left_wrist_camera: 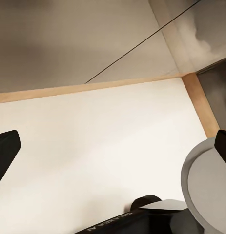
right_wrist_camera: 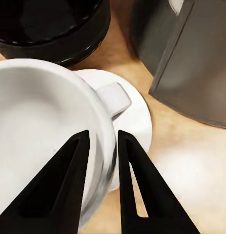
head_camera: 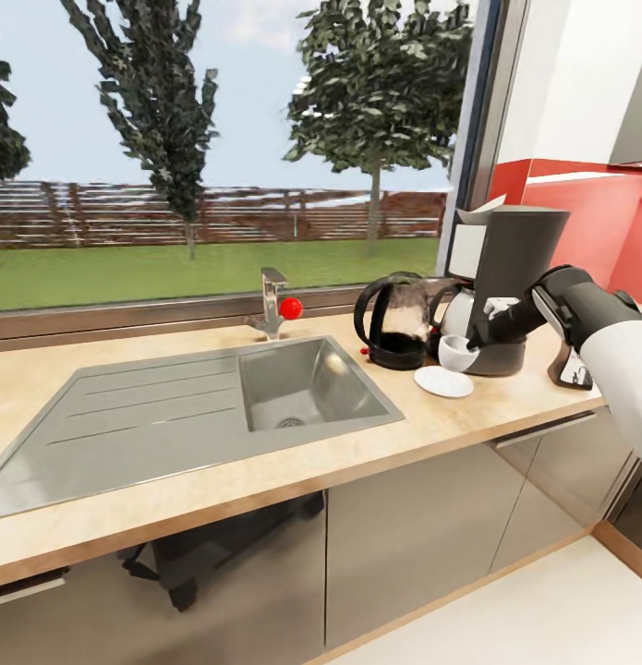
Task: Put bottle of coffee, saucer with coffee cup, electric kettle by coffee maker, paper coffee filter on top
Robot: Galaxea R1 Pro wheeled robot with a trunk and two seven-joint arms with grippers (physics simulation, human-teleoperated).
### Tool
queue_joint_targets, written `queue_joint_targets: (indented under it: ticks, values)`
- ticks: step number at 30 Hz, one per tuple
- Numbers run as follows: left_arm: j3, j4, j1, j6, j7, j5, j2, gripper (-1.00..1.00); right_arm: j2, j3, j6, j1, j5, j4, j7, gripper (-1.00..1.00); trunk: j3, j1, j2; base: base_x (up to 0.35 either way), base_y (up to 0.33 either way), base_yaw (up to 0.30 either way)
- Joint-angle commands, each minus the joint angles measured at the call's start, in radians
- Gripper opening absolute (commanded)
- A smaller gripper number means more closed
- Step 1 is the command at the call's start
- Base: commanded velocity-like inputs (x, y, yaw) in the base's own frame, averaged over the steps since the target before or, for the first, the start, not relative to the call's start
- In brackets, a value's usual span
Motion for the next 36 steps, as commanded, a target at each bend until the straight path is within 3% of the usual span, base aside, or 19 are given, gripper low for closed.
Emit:
queue_joint_targets:
  ticks: [1, 17, 31, 36]
  values:
    - [0.000, -0.001, 0.000, -0.006, -0.002, 0.001, 0.000, 1.00, 0.002, 0.001, 0.002, -0.001, 0.010, -0.001, 0.012, -1.00, -0.001, 0.000, 0.000, 0.000, 0.000, 0.000]
    - [-0.001, -0.001, 0.000, -0.006, -0.003, 0.001, 0.000, 1.00, 0.026, 0.001, 0.002, 0.000, 0.011, 0.000, 0.006, -1.00, -0.001, 0.000, 0.000, 0.000, 0.000, 0.000]
    - [-0.006, -0.001, 0.000, -0.006, -0.002, 0.001, 0.000, 1.00, 0.026, 0.000, 0.002, 0.000, 0.011, 0.000, 0.005, -1.00, -0.045, 0.054, -0.098, 0.000, 0.000, 0.000]
    - [-0.006, -0.001, 0.000, -0.006, -0.002, 0.001, 0.000, 1.00, 0.025, 0.000, 0.002, 0.000, 0.011, -0.002, 0.005, -1.00, -0.045, 0.054, -0.098, 0.000, 0.000, 0.000]
